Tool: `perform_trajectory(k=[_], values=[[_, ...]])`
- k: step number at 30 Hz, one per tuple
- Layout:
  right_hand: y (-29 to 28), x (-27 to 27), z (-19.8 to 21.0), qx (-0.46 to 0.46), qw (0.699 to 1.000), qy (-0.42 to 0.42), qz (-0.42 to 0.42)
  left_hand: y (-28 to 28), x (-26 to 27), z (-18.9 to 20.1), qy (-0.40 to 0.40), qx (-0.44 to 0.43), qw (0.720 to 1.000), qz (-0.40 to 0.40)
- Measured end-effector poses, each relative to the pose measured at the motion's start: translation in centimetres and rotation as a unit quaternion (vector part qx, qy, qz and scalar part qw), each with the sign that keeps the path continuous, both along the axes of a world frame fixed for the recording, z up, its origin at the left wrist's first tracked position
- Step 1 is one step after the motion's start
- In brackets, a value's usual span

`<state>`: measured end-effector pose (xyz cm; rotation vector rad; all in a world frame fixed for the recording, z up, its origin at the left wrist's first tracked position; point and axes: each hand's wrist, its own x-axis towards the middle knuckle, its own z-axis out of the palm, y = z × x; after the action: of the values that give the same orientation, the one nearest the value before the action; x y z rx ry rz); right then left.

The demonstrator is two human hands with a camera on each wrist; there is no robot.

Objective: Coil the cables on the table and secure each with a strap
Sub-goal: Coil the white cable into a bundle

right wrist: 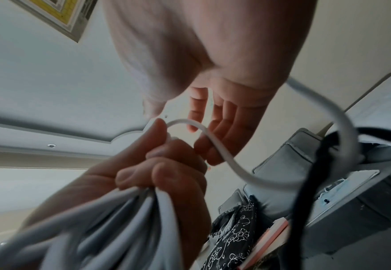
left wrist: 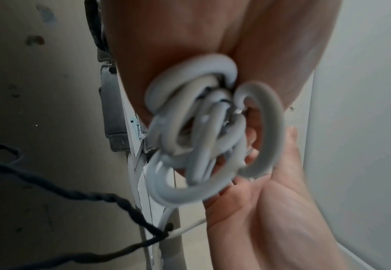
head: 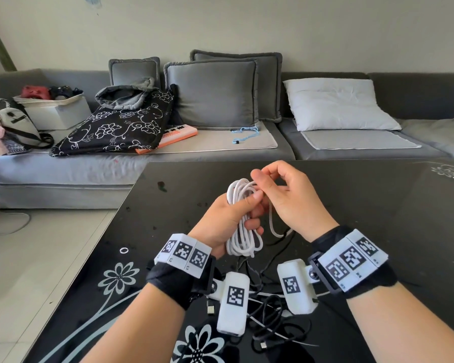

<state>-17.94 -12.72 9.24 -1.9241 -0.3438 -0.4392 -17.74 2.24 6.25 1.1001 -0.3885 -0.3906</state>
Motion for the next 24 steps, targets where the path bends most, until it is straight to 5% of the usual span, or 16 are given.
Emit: perform_trajectory(k=[12, 17, 24], values=[[1.2, -0.7, -1.1, -0.078, 0.988, 0.108, 0.084, 1.9, 1.3, 1.2, 0.001, -0.096, 0.977, 0.191], [1.4, -1.1, -1.3, -0.144, 0.985, 0.064, 0.071, 3.3, 2.1, 1.5, -0.002, -0.146, 0.948, 0.282], [1.6, -1.3, -1.4, -0.158, 0.983, 0.057, 0.074, 4.9, 3.0, 1.1, 0.091, -0.179, 0.938, 0.283]])
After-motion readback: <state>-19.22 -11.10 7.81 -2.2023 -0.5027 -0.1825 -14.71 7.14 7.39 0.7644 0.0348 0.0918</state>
